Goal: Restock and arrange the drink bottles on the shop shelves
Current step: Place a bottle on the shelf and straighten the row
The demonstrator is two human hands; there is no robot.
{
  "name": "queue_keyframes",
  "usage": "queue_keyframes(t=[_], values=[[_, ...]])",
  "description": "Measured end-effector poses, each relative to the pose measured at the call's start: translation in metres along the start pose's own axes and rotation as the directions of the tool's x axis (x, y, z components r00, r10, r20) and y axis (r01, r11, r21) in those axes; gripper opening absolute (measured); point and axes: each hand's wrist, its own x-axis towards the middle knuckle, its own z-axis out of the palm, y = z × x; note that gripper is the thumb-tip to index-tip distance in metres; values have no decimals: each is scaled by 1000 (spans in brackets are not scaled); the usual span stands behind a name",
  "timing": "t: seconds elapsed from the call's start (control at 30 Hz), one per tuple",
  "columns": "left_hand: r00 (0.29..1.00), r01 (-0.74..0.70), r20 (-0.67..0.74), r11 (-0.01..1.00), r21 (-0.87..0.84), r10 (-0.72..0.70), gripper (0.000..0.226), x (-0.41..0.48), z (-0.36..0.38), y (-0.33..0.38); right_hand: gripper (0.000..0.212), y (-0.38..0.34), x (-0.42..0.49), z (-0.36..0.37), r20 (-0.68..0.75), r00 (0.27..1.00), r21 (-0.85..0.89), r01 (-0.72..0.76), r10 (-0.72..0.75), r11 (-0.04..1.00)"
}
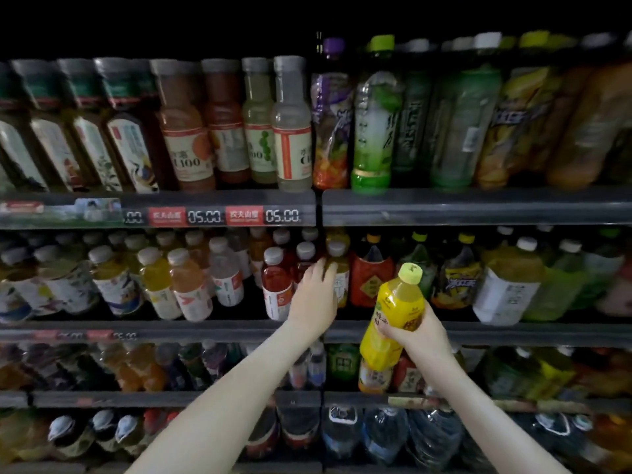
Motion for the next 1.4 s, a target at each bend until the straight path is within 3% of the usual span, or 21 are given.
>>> queue_keyframes(t=[0.2, 0.3, 0.47, 0.6, 0.73, 0.83, 0.97, 1.13, 1.23, 1.4], values=[[997, -8, 74, 991, 132, -2, 73, 64, 14, -3, 66, 4, 34, -7, -10, 1000, 86, 6, -5, 996], [991, -3, 134, 997, 73, -7, 60, 81, 22, -10, 64, 8, 43, -6, 0, 1000, 121, -18, 18, 992], [984, 4, 173, 985, 172, -34, 43, 95, 16, -4, 68, 12, 58, -3, -51, 998, 146, -13, 21, 989], [952, -113, 305, 951, 289, 20, 43, 96, -6, 0, 63, 12, 68, 4, -90, 996, 144, 6, 7, 990], [896, -179, 440, 950, 255, 51, 58, 65, -8, -11, 65, 18, 74, 16, -96, 995, 135, 7, 6, 991], [950, -220, 287, 918, 330, 125, 51, 40, 0, -23, 66, 23, 73, 32, -109, 994, 147, 19, -3, 989], [957, -257, -78, 943, 210, 279, 37, 18, -11, -45, 60, 21, 68, 53, -142, 989, 142, 54, -34, 988], [969, -104, -232, 992, -67, 86, 41, -10, -39, -62, 51, 14, 74, 79, -170, 983, 97, 83, -66, 992], [979, 52, -186, 981, -189, -88, 38, -19, -59, -74, 52, 11, 81, 98, -200, 979, 104, 67, -45, 992], [953, 210, -164, 946, -248, -255, 36, -29, -81, -87, 47, 15, 97, 124, -175, 982, 29, 71, -65, 997]])
